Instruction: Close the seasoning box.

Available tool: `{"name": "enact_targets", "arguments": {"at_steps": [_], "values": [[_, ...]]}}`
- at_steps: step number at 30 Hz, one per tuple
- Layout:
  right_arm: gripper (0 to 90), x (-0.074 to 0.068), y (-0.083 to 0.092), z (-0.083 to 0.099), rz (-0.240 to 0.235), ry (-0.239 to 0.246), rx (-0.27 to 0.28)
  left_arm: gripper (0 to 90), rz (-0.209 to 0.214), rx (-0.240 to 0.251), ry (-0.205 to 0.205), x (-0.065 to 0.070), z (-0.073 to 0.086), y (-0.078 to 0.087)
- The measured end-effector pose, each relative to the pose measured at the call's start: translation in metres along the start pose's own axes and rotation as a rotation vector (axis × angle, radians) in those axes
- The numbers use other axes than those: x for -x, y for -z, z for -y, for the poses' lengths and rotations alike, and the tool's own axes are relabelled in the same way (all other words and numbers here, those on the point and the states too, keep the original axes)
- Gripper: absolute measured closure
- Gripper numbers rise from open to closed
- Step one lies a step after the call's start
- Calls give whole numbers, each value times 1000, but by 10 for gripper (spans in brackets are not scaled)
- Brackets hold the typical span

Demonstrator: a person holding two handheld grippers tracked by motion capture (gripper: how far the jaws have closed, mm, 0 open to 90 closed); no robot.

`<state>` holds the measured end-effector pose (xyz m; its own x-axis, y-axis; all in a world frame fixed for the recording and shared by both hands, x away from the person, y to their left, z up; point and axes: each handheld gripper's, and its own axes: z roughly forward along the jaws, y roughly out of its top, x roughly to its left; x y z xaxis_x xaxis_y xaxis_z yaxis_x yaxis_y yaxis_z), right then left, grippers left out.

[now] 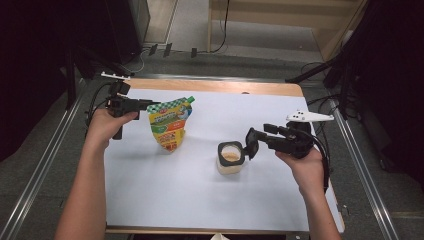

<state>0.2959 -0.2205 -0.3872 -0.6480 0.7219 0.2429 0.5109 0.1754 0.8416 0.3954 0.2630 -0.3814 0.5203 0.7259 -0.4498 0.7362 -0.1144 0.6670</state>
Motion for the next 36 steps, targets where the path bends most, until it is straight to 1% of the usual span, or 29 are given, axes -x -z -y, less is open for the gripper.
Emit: {"name": "enact_targets", "arguments": {"at_steps": [3, 5, 6, 11, 14, 21, 28, 36], "values": [[627, 3, -2, 3, 7, 3, 15, 415, 1, 1, 0, 0, 0, 0], [688, 6, -4, 6, 18, 5, 2, 415, 1, 3, 2, 0, 0, 0], [721, 6, -5, 7, 17, -3, -3, 415, 2, 3, 3, 0, 0, 0], [823, 7, -10, 12, 5, -18, -20, 415, 1, -3, 2, -1, 0, 0], [865, 7, -15, 14, -13, -25, -39, 414, 2, -2, 3, 0, 0, 0], [879, 4, -22, 17, -21, -32, -61, 413, 1, -5, 2, 1, 0, -1], [875, 1, -26, 18, -48, -42, -60, 412, 0, -5, 2, 0, 0, -1], [876, -8, -33, 18, -63, -15, -76, 412, 1, -7, 2, 1, 0, -1]]}}
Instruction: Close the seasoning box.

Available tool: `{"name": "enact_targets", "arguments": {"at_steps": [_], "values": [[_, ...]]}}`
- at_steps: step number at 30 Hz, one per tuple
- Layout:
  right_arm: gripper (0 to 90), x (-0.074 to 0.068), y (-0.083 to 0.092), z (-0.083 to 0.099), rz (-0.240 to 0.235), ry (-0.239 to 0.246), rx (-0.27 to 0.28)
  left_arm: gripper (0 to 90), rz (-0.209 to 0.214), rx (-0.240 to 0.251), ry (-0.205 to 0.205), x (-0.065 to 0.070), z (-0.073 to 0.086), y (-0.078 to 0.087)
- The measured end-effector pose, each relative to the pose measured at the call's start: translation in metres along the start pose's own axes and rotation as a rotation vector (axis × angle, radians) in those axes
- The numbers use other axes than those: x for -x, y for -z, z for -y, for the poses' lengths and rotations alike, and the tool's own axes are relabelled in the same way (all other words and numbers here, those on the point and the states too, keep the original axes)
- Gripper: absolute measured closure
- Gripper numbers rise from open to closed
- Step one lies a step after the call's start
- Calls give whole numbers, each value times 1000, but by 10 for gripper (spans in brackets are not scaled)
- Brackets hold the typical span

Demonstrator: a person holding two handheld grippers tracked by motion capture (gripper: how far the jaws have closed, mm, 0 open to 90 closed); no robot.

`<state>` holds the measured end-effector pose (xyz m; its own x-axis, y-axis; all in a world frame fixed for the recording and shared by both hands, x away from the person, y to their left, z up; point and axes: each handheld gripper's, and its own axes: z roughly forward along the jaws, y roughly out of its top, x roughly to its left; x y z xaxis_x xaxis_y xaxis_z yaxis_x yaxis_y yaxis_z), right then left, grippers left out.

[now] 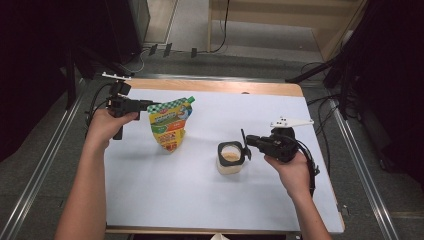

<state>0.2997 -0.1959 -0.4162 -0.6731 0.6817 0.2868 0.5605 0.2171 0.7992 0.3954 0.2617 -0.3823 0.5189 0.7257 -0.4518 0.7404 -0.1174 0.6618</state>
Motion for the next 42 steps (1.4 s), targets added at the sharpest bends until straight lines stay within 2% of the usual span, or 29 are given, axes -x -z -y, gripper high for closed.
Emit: {"name": "enact_targets", "arguments": {"at_steps": [6, 12, 19, 34, 42], "values": [[872, -5, -4, 0, -30, -2, -1, 411, -1, -4, -4, 0, 0, -1], [872, -12, -10, 0, -49, 18, -16, 411, 0, -5, -2, -1, 0, -1], [871, -16, -18, 2, -59, 28, -32, 410, -3, -5, 2, -1, 1, -1], [871, -29, -41, 9, -83, 71, -108, 410, -4, -6, 6, -2, 1, -2], [871, -32, -45, 11, -96, 84, -105, 410, -5, -5, 8, -3, 1, -2]]}}
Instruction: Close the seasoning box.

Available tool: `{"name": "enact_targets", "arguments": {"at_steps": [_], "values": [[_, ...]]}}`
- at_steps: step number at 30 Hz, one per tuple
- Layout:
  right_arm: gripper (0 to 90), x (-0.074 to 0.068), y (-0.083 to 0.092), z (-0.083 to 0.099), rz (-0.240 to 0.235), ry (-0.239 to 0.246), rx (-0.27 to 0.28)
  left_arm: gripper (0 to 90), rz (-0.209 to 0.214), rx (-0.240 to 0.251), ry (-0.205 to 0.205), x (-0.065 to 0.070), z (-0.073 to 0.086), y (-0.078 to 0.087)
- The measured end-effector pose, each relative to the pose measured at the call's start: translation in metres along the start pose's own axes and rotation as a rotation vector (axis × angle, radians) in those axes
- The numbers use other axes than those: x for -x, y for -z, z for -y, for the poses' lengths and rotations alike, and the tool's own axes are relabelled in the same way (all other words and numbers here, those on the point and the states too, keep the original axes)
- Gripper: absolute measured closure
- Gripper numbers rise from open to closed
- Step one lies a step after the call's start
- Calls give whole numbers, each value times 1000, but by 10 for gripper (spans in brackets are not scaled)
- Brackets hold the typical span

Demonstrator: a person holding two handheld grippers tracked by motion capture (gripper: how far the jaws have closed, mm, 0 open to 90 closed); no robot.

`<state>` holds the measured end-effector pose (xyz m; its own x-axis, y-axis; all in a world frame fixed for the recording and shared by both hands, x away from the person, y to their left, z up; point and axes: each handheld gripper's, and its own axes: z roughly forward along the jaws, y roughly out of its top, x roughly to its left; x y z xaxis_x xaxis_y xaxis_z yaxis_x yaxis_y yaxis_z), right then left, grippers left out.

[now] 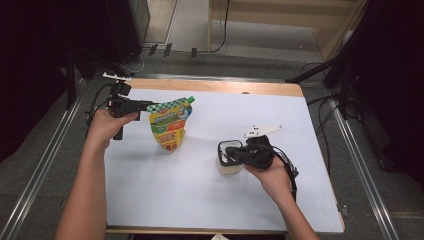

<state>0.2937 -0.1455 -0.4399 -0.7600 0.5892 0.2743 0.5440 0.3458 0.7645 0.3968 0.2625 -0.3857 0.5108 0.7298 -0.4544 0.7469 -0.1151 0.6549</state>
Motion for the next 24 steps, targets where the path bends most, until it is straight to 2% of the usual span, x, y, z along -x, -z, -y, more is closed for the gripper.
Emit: {"name": "enact_targets", "arguments": {"at_steps": [9, 12, 24], "values": [[803, 4, 4, 1, 0, -11, 10, 412, -5, -1, 6, -2, 0, -5], [753, 9, 10, 0, 14, -18, 28, 411, -4, -2, -7, 0, 0, -6], [608, 17, 20, -1, 63, -24, 69, 411, -6, -10, -10, 0, 2, -6]]}}
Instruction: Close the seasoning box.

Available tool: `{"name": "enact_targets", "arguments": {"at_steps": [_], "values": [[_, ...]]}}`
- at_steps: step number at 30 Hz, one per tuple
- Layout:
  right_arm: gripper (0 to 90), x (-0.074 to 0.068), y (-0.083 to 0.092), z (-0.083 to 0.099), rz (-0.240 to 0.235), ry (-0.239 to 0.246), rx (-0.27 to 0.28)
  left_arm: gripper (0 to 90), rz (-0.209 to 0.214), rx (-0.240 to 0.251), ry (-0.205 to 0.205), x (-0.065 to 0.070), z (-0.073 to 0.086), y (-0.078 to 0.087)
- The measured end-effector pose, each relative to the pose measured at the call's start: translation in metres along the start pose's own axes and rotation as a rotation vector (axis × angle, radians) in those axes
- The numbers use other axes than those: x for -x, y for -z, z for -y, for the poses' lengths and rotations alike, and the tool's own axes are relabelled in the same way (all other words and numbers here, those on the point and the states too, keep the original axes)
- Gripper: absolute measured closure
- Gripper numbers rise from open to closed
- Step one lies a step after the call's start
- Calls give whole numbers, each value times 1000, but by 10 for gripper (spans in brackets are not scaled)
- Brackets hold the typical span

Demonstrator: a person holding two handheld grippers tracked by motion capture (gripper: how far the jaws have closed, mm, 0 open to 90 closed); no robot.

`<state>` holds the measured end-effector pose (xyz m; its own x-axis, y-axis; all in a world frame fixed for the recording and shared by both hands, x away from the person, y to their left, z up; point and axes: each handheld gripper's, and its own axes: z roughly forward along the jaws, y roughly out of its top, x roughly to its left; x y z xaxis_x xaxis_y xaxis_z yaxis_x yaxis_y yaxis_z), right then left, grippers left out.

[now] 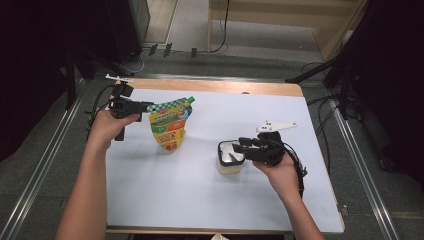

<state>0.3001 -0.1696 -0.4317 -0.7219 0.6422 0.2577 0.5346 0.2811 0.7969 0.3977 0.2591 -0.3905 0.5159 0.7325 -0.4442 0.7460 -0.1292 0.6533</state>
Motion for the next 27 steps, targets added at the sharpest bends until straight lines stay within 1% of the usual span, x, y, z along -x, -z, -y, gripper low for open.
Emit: {"name": "enact_targets", "arguments": {"at_steps": [3, 8, 14, 19, 20, 21, 24, 27], "values": [[580, 4, 2, 0, 13, -2, 9, 411, 2, -3, -2, 0, 0, -1], [541, 13, 9, 2, 37, -21, 35, 411, 1, -4, -2, 1, 0, -2], [523, 23, 17, 5, 61, -26, 63, 411, -4, -6, -5, 2, 0, -2], [495, 29, 21, 8, 83, -10, 83, 410, 0, -8, -4, 1, 0, -3], [487, 32, 22, 9, 90, 0, 88, 410, -1, -9, -2, 1, 0, -3], [482, 33, 22, 10, 92, 1, 88, 409, -5, -11, -3, 1, 0, -3], [466, 38, 24, 12, 98, -14, 86, 410, -10, -10, -3, 1, 1, -3], [448, 43, 26, 15, 93, -40, 87, 410, -10, -7, -7, 1, 1, -3]]}}
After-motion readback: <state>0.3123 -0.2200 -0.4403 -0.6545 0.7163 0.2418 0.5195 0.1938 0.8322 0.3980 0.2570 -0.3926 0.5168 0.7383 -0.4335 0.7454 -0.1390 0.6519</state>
